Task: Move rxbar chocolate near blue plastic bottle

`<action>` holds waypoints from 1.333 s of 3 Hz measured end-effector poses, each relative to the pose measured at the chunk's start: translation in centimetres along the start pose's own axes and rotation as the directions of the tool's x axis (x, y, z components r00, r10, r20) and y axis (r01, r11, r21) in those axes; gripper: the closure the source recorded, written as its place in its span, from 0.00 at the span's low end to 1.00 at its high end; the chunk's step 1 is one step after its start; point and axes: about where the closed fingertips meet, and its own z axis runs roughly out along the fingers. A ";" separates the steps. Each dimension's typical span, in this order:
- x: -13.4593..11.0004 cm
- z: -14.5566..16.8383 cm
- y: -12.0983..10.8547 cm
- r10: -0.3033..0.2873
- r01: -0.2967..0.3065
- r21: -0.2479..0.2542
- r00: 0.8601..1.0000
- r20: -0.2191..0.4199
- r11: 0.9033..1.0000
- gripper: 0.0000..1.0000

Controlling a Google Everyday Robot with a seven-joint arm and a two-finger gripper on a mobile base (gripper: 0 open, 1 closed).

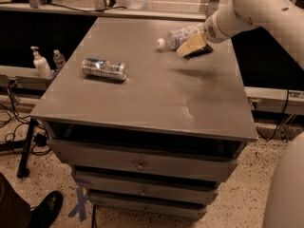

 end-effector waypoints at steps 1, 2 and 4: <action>0.0 -0.1 -0.1 0.000 0.000 0.000 1.000 0.000 1.000 0.00; 0.1 -1.9 -0.1 -0.029 0.030 -0.042 0.999 0.024 0.999 0.00; -0.1 -12.6 -2.1 -0.157 0.178 -0.146 0.977 0.142 0.973 0.00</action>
Offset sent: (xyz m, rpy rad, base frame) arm -0.0402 -0.0270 0.0455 0.0492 -0.0264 0.1703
